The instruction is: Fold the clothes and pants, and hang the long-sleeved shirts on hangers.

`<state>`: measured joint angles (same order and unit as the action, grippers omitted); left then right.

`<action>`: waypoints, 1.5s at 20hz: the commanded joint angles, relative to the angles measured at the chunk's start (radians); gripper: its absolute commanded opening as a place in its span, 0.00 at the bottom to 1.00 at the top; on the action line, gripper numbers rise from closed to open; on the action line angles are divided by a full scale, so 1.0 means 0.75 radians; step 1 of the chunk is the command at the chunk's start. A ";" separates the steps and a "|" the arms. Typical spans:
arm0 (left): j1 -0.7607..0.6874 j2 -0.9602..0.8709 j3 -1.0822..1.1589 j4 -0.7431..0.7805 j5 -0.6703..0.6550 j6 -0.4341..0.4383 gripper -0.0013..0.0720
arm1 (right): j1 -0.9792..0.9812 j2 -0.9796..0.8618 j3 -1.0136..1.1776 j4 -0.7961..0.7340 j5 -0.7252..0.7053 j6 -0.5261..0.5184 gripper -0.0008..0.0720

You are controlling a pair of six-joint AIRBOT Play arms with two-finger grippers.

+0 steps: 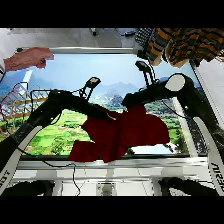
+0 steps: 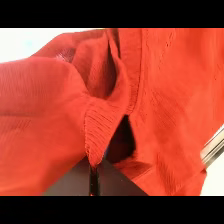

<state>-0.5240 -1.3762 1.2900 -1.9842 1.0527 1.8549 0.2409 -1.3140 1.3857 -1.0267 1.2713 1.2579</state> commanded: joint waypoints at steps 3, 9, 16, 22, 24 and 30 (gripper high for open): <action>0.008 -0.007 0.001 0.017 -0.045 0.060 0.06 | -0.029 0.014 -0.200 0.307 0.012 0.171 0.62; 0.042 -0.012 0.001 -0.028 -0.021 0.127 0.08 | -0.029 0.014 -0.551 0.643 -0.191 0.175 0.62; 0.110 0.044 0.001 -0.030 -0.036 0.134 0.92 | 0.195 0.007 -0.633 0.626 -0.488 0.329 0.62; 0.317 0.258 0.001 -0.029 -0.036 0.134 0.92 | 0.328 -0.105 -0.633 0.452 -0.787 0.749 0.61; 0.370 0.302 0.001 -0.029 -0.036 0.134 0.92 | 0.328 -0.135 -0.633 0.455 -0.874 0.816 0.62; 0.417 0.318 0.001 -0.028 -0.031 0.134 0.92 | 0.328 -0.244 -0.633 0.475 -0.924 0.915 0.53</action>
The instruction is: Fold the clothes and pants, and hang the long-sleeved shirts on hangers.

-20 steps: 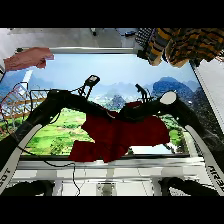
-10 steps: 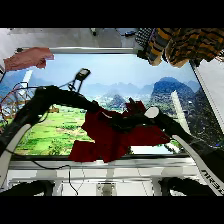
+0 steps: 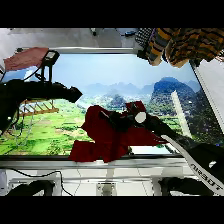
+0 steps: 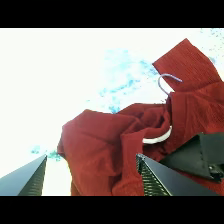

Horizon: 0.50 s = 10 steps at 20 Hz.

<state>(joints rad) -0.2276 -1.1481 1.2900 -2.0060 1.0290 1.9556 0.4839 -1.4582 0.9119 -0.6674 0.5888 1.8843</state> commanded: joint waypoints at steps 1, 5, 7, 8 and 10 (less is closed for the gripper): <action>0.022 0.014 0.001 0.001 0.001 0.000 0.92 | 0.004 -0.067 -0.001 -0.019 0.030 0.080 0.53; 0.022 0.014 0.001 0.007 0.001 0.000 0.92 | 0.004 -0.076 -0.001 -0.073 0.041 0.095 0.53; 0.022 0.014 0.001 0.007 0.001 0.000 0.92 | 0.004 -0.076 -0.001 -0.067 -0.033 0.095 0.48; 0.022 0.014 0.001 0.007 0.001 0.000 0.92 | 0.004 -0.076 -0.001 -0.046 -0.094 0.095 0.41; 0.022 0.014 0.001 0.007 0.001 0.000 0.92 | 0.004 -0.076 0.006 0.007 -0.210 0.090 0.23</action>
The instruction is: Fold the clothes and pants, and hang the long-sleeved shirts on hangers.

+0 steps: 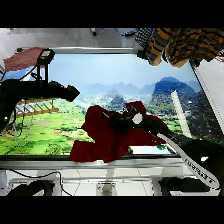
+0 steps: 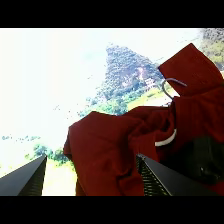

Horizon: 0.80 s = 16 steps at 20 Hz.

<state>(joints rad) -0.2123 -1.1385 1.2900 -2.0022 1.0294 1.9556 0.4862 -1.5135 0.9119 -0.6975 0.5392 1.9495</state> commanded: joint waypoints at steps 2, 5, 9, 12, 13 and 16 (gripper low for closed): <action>0.002 0.001 0.001 0.006 0.001 0.000 0.91 | 0.001 -0.001 0.039 0.051 -0.152 -0.029 0.07; 0.002 0.001 0.001 0.006 0.001 0.000 0.92 | -0.003 0.036 0.137 0.051 -0.034 -0.215 0.07; 0.002 0.001 0.001 0.016 0.010 -0.001 0.92 | -0.081 0.209 0.300 0.047 0.122 -0.445 0.07; 0.002 0.001 0.001 0.017 0.013 -0.001 0.92 | -0.231 0.382 0.443 0.046 0.203 -0.550 0.07; 0.002 0.001 0.001 0.019 0.012 -0.001 0.92 | -0.293 0.431 0.499 0.046 0.249 -0.570 0.07; 0.002 0.001 0.001 0.021 0.015 -0.004 0.92 | -0.535 0.531 0.733 0.047 0.457 -0.618 0.07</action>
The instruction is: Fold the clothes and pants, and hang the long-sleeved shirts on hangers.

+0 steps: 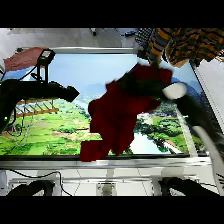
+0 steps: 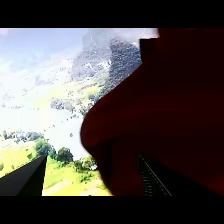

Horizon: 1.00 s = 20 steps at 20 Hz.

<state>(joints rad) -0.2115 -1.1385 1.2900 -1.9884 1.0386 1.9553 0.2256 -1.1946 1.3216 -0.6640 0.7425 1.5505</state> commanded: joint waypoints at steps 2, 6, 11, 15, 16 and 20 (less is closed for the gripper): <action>0.001 0.001 0.001 0.002 0.003 -0.004 0.91 | -0.374 0.127 0.359 0.008 0.309 -0.086 0.07; 0.001 0.001 0.001 0.002 0.007 -0.004 0.92 | -0.765 0.127 0.650 0.061 0.433 -0.069 0.07; 0.001 0.001 0.001 0.002 0.038 -0.004 0.91 | -1.299 0.122 0.814 0.321 0.436 -0.064 0.07; 0.001 0.001 0.001 0.003 0.038 -0.004 0.91 | -1.694 0.062 0.874 0.717 0.414 -0.066 0.07; 0.001 0.001 0.001 0.003 0.038 -0.004 0.91 | -1.763 0.041 0.895 0.806 0.421 -0.070 0.07; 0.001 0.001 0.001 0.002 0.038 -0.004 0.91 | -1.926 -0.009 0.950 1.030 0.360 -0.096 0.07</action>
<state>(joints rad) -0.2111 -1.1385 1.2900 -1.9869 1.0660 1.9526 -1.1141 -1.1770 2.0068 -0.0525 1.0420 1.4860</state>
